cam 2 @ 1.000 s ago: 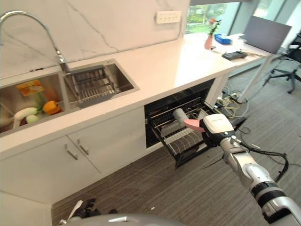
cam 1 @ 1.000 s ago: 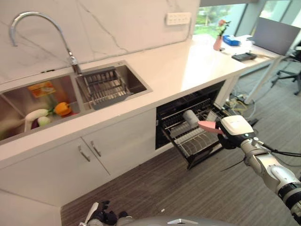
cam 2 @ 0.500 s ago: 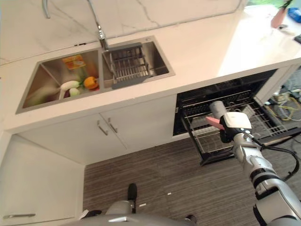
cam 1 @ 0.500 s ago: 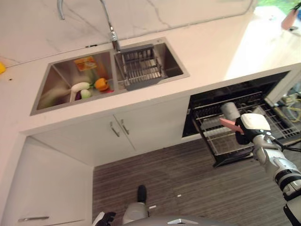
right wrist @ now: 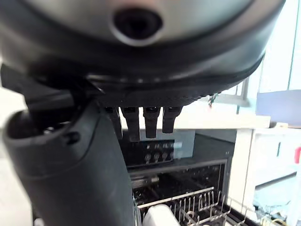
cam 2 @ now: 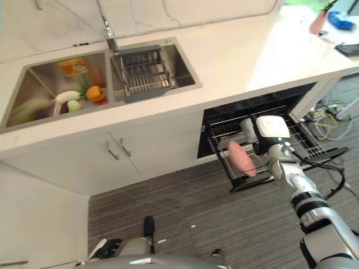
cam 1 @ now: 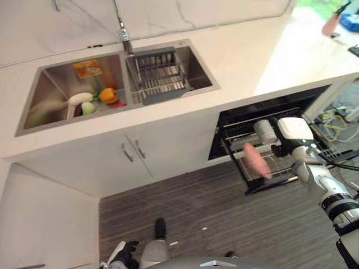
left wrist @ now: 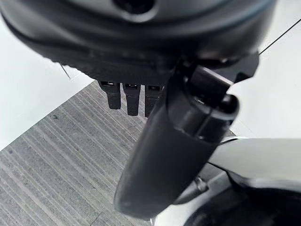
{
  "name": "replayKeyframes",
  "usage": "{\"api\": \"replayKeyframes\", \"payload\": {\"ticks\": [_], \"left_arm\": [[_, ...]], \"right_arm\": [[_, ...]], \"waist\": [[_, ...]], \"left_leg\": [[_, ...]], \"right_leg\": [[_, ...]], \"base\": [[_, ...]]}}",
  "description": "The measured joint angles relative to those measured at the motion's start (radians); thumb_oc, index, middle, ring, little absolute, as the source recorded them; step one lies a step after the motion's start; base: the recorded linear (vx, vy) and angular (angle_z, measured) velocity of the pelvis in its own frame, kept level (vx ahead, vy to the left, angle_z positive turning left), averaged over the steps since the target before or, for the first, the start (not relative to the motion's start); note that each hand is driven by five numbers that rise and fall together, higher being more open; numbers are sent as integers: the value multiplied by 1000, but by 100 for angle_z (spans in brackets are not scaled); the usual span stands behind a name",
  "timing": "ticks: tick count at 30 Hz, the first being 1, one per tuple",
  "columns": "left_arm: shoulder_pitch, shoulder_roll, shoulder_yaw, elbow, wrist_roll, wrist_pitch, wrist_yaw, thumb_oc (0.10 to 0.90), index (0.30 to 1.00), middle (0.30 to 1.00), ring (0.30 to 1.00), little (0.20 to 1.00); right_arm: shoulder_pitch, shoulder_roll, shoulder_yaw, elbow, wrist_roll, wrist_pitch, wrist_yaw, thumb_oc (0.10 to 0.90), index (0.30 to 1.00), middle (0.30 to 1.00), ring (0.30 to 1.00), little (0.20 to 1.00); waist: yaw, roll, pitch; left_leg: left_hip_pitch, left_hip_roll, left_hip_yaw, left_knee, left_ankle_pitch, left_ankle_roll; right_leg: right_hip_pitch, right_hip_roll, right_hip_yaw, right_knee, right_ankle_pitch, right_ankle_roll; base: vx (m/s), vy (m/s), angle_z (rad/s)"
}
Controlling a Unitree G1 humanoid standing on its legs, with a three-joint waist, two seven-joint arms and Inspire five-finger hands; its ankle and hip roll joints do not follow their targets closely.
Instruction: Place the dishes in the dishwasher.
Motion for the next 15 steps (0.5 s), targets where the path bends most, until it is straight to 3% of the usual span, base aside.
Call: {"api": "replayKeyframes", "payload": {"ticks": [5, 10, 12, 13, 14, 15], "left_arm": [[22, 6, 3, -3, 37, 23, 1, 800, 900, 900, 900, 900], [26, 18, 7, -4, 37, 24, 4, 800, 900, 900, 900, 900], [38, 20, 6, -3, 37, 24, 5, 800, 900, 900, 900, 900], [38, 20, 6, -3, 37, 24, 5, 800, 900, 900, 900, 900], [39, 19, 5, -1, 37, 24, 5, 800, 900, 900, 900, 900], [38, 17, 5, 1, 37, 24, 5, 800, 900, 900, 900, 900]], "right_arm": [[37, -113, -152, -222, -1, -4, -20, 800, 900, 900, 900, 900], [189, -179, -399, -238, 3, 24, -61, 800, 900, 900, 900, 900], [198, -183, -408, -195, 32, 65, -59, 800, 900, 900, 900, 900], [198, -183, -408, -195, 32, 65, -59, 800, 900, 900, 900, 900], [199, -185, -408, -175, 33, 86, -58, 728, 792, 792, 792, 792], [202, -185, -408, -174, 32, 88, -58, 521, 481, 481, 481, 481]], "waist": [[-50, -6, -10], [-105, -11, -39], [-143, -4, -47], [-143, -4, -47], [-166, 7, -54], [-168, 13, -57]], "left_leg": [[71, 1, 92, -6, -20, -2], [123, 14, 180, -1, -41, -2], [129, 16, 191, -6, -47, 0], [129, 16, 191, -6, -47, 0], [138, 19, 204, -6, -47, -1], [141, 21, 208, -6, -48, -2]], "right_leg": [[0, -11, 104, 0, 6, 4], [-17, -8, 191, 0, 6, 3], [-17, -7, 216, 0, 6, 4], [-17, -7, 216, 0, 6, 4], [-18, -5, 227, 0, 7, 3], [-18, -4, 231, 0, 8, 3]], "base": [[29, 39, -61], [-12, 30, -54], [0, 0, -31], [50, 45, -25], [58, 56, -17], [64, 56, -3]]}}
